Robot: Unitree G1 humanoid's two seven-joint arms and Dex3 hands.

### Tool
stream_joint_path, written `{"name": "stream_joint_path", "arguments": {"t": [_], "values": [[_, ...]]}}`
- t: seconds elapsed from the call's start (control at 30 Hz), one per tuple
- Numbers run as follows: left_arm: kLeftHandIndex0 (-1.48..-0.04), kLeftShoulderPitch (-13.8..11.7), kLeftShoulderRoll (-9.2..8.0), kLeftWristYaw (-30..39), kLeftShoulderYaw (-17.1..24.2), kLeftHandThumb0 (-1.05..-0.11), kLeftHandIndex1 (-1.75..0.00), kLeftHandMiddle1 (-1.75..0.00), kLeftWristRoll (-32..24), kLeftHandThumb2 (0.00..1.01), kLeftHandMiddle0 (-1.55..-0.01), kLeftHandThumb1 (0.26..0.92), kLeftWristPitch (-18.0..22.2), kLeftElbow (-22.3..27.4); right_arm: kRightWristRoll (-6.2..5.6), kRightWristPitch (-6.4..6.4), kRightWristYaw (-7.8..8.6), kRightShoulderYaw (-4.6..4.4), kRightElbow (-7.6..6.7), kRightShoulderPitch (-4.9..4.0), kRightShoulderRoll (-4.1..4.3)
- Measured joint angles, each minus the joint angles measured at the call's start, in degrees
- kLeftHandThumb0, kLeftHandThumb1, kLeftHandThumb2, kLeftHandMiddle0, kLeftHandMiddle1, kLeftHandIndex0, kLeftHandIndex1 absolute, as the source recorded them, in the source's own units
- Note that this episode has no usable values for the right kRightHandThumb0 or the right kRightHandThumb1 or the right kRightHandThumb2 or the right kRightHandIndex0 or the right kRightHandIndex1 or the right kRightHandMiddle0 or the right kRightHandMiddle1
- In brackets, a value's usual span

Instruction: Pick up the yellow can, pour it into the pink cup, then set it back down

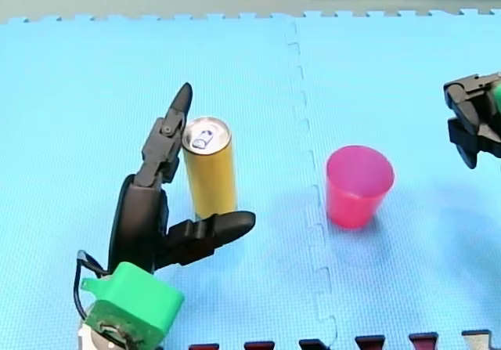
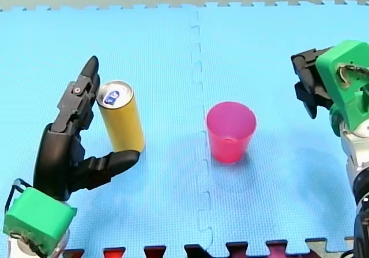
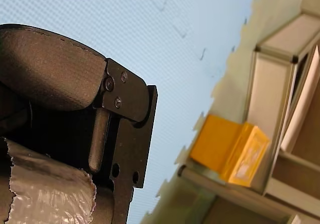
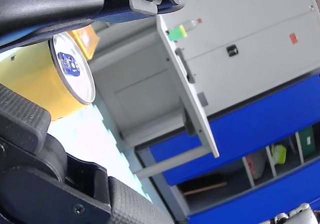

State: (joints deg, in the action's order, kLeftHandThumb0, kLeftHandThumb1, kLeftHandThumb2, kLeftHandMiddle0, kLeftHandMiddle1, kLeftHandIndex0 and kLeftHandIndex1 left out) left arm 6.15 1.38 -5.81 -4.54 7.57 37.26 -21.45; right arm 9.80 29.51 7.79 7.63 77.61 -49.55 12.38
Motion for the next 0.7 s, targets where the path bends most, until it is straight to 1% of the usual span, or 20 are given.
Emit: {"name": "stream_joint_path", "arguments": {"t": [0.17,0.23,0.3,0.33,0.37,0.43,0.47,0.53,0.63,0.67,0.7], "values": [[-0.16,-0.1,0.18,0.2,0.3,-1.048,0.0,-0.01,-0.1,0.0,-0.17,0.712,-0.7,0.4,0.32,-0.26,-0.12,-0.21,-0.01,-0.06,0.03],[-0.15,0.1,0.37,-0.3,0.6,-1.048,-0.01,-0.01,0.2,0.0,-0.16,0.709,-1.3,0.4,0.4,-0.49,-0.15,-0.26,-0.01,-0.24,0.05],[-0.16,0.9,0.62,-2.7,1.6,-1.048,-0.01,-0.01,1.3,0.0,-0.17,0.707,-3.5,0.2,0.43,-0.59,-0.16,-0.25,-0.03,-0.4,0.07],[-0.16,1.4,0.57,-4.2,2.3,-1.048,-0.01,-0.01,1.9,0.0,-0.17,0.706,-4.7,0.2,0.43,-0.62,-0.17,-0.24,-0.03,-0.41,0.1],[-0.16,2.5,0.3,-5.9,3.4,-1.048,-0.01,-0.01,2.6,0.0,-0.16,0.706,-6.6,-0.1,0.43,-0.66,-0.15,-0.23,-0.03,-0.41,0.13],[-0.16,4.5,-0.63,-8.2,5.7,-1.044,-0.01,-0.01,2.3,0.01,-0.15,0.725,-9.3,-1.4,0.38,-0.65,-0.05,-0.17,-0.04,-0.41,0.23],[-0.16,5.2,-1.0,-8.7,6.7,-1.04,-0.01,0.0,1.8,0.01,-0.15,0.733,-9.7,-2.2,0.33,-0.64,0.0,-0.13,-0.05,-0.4,0.32],[-0.16,6.2,-1.67,-9.3,8.0,-1.033,0.0,-0.02,0.7,0.01,-0.18,0.748,-9.2,-4.5,0.23,-0.57,0.15,-0.06,-0.1,-0.39,0.51],[-0.15,7.0,-2.16,-10.2,9.0,-1.031,0.0,-0.04,0.2,0.01,-0.24,0.757,-6.1,-8.3,0.2,-0.46,0.32,-0.08,-0.24,-0.37,0.65],[-0.14,7.3,-2.11,-10.0,9.2,-1.041,0.0,-0.04,-0.5,0.03,-0.24,0.801,-4.6,-9.3,0.22,-0.44,0.32,-0.11,-0.27,-0.37,0.71],[-0.14,7.5,-2.02,-9.7,9.4,-1.045,0.0,-0.03,-1.2,0.04,-0.23,0.83,-3.5,-10.1,0.23,-0.44,0.32,-0.14,-0.28,-0.37,0.76]]}}
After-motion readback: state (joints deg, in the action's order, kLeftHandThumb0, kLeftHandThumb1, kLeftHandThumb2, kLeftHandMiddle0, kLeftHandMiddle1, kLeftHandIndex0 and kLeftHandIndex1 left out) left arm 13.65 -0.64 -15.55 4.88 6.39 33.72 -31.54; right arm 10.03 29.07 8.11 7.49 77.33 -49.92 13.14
